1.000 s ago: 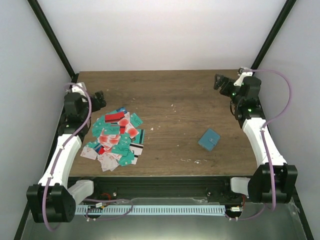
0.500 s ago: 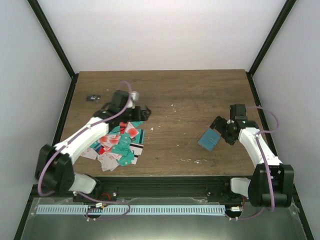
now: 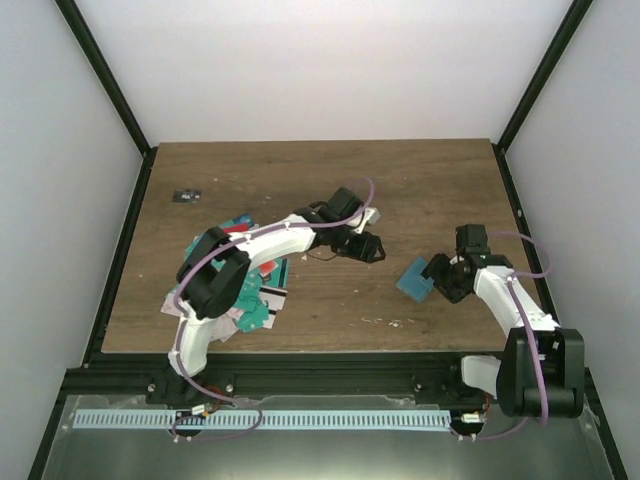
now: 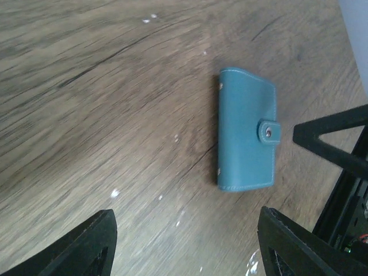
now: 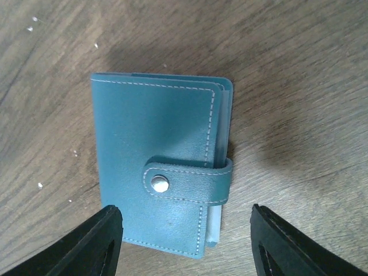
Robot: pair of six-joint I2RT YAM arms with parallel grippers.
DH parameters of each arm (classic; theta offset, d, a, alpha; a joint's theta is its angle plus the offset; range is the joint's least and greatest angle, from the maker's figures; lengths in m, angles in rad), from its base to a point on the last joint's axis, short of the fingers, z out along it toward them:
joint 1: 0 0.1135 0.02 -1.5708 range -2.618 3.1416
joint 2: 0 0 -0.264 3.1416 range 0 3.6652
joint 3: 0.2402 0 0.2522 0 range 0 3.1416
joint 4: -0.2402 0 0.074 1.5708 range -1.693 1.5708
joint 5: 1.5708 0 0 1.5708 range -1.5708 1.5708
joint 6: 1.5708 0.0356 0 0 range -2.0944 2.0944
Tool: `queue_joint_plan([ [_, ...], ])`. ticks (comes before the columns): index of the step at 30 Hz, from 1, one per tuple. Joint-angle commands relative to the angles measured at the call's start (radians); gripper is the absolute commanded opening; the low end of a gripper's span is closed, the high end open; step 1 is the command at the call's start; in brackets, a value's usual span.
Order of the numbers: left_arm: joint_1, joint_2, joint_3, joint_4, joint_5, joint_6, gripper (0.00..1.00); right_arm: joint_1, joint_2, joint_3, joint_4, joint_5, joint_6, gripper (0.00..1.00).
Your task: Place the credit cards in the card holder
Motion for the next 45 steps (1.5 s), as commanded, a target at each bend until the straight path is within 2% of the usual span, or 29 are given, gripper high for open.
queue_joint_plan([
  [1, -0.031, 0.109, 0.139, -0.057, 0.083, 0.045, 0.69, -0.01, 0.01, -0.023, 0.032, -0.005, 0.017, 0.62],
  [8, -0.067, 0.267, 0.302, -0.103, 0.133, 0.057, 0.61, -0.01, 0.026, -0.049, 0.057, 0.018, 0.019, 0.58],
  [13, -0.095, 0.34, 0.354, -0.11, 0.167, 0.075, 0.56, -0.01, 0.049, -0.067, 0.074, 0.017, 0.018, 0.5],
  [18, -0.119, 0.399, 0.394, -0.105, 0.18, 0.075, 0.52, -0.01, 0.067, -0.087, 0.094, -0.003, 0.015, 0.47],
  [22, -0.128, 0.438, 0.418, -0.095, 0.196, 0.068, 0.38, -0.01, 0.081, -0.09, 0.1, -0.013, 0.01, 0.44],
  [27, -0.134, 0.434, 0.413, -0.079, 0.18, 0.065, 0.05, -0.011, 0.07, -0.088, 0.1, -0.028, -0.001, 0.43],
  [30, -0.134, 0.385, 0.369, -0.05, 0.156, 0.059, 0.04, -0.01, 0.043, -0.08, 0.097, -0.05, -0.012, 0.44],
  [35, -0.13, 0.26, 0.268, -0.021, 0.113, 0.02, 0.04, -0.01, -0.05, -0.061, 0.103, -0.132, -0.053, 0.57],
  [45, -0.082, -0.108, -0.011, 0.044, 0.036, -0.068, 0.04, -0.01, -0.193, 0.026, 0.131, -0.396, -0.117, 0.95],
])
